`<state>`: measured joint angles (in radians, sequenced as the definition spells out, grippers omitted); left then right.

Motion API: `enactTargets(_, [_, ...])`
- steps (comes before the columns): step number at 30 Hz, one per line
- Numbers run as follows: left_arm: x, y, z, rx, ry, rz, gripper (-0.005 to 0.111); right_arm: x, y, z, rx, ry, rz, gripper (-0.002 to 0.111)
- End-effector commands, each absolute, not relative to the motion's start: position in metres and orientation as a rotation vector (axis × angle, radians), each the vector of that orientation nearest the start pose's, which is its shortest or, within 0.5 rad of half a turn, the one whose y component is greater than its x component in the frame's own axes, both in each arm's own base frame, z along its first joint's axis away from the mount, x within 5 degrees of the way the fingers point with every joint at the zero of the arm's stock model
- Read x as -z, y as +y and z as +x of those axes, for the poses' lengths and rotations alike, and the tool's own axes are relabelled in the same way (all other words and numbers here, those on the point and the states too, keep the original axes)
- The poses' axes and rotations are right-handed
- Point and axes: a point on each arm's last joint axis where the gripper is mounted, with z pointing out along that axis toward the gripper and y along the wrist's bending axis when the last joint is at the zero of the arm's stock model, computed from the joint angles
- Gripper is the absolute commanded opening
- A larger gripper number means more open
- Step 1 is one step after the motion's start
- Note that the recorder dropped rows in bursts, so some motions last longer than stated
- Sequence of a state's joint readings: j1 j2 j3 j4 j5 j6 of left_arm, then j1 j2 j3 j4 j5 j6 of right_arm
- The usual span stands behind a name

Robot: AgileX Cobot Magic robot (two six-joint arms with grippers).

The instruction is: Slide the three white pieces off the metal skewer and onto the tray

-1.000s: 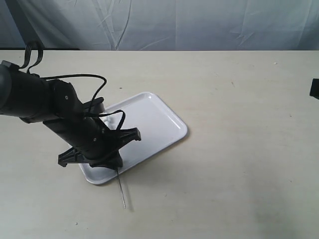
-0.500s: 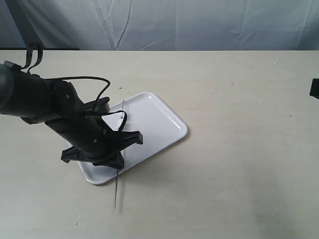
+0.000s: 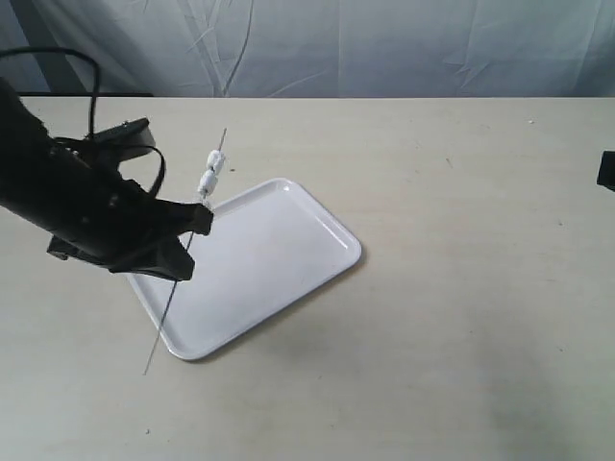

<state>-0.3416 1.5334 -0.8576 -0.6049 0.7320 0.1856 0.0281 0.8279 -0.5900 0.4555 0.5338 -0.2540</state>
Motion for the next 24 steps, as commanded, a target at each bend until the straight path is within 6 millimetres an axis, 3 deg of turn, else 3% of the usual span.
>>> enactTargets(1, [-0.234, -0.106, 0.234, 0.780, 2.835, 0.303, 0.000, -0.291, 0.027, 0.161, -0.386, 2.190, 0.033, -0.001])
enactTargets(3, [-0.243, -0.103, 0.227, 0.881, 2.793, 0.311, 0.000, -0.291, 0.029, 0.162, -0.431, 2.191, 0.060, -0.001])
enactTargets(7, [-0.251, -0.109, 0.204, 1.223, 2.608, 0.515, 0.000, -0.288, 0.034, 0.168, -0.506, 2.198, 0.035, -0.001])
enactTargets(10, [-0.240, -0.112, 0.193, 1.353, 2.567, 0.511, 0.000, -0.282, 0.041, 0.176, -0.576, 2.218, -0.011, -0.001])
enactTargets(18, [-0.203, -0.113, 0.167, 1.566, 2.362, 0.267, 0.000, -0.256, 0.058, 0.210, -0.854, 2.247, -0.018, -0.001])
enactTargets(20, [-0.197, -0.112, 0.163, 1.604, 2.267, 0.144, 0.000, -0.250, 0.065, 0.218, -0.992, 2.223, -0.012, -0.001])
enactTargets(24, [-0.178, -0.108, 0.143, 1.574, 2.297, 0.174, 0.000, -0.243, 0.079, 0.234, -1.284, 2.088, -0.040, -0.001])
